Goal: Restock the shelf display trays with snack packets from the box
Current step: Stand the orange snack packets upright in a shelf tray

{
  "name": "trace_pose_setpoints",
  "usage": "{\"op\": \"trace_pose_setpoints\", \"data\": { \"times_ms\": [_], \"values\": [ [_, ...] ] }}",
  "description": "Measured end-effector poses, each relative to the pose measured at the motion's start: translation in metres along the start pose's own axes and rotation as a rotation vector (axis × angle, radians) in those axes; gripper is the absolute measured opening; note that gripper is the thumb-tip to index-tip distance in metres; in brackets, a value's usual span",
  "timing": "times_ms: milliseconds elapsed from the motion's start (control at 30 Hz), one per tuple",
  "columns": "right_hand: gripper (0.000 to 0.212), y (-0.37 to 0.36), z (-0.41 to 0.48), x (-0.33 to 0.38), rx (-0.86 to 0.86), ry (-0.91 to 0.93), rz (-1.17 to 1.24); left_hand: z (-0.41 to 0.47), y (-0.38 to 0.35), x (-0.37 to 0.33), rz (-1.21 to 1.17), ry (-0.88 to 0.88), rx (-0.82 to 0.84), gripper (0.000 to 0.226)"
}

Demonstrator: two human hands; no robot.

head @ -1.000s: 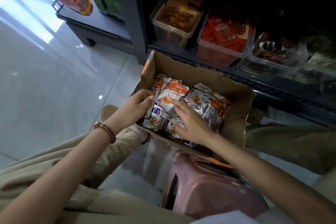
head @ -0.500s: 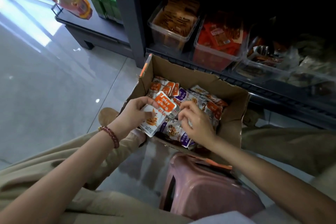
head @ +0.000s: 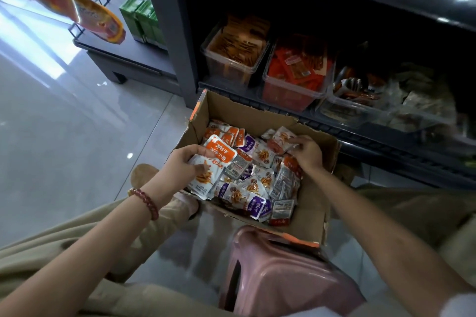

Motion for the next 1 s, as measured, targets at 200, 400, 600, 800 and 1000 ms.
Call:
{"op": "trace_pose_setpoints", "data": {
  "times_ms": [200, 400, 600, 800, 1000],
  "values": [
    [0.025, 0.008, -0.007, -0.020, 0.030, -0.099, 0.250, 0.000, -0.006, -0.001, -0.003, 0.006, 0.016, 0.024],
    [0.016, 0.000, -0.020, -0.015, -0.051, -0.125, 0.399, 0.000, -0.011, -0.005, 0.019, 0.004, 0.026, 0.025],
    [0.015, -0.038, -0.037, -0.021, 0.059, -0.347, 0.813, 0.000, -0.012, -0.005, 0.020, 0.005, 0.031, 0.025],
    [0.044, -0.050, -0.057, -0.030, 0.143, -0.370, 0.588, -0.001, -0.013, -0.004, 0.022, 0.010, 0.030, 0.024],
    [0.023, -0.059, -0.104, 0.011, 0.467, -0.491, 0.893, -0.005, -0.006, 0.003, 0.008, 0.038, -0.049, 0.033]
  ]
}}
Point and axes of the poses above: each hand's wrist, its own z-axis towards the middle knuckle, its own y-axis out of the back of the hand, x = y × z, the point moved 10 cm from there along z, towards the middle knuckle, and after that the axes turned 5 degrees about x, right-handed, at the moved point
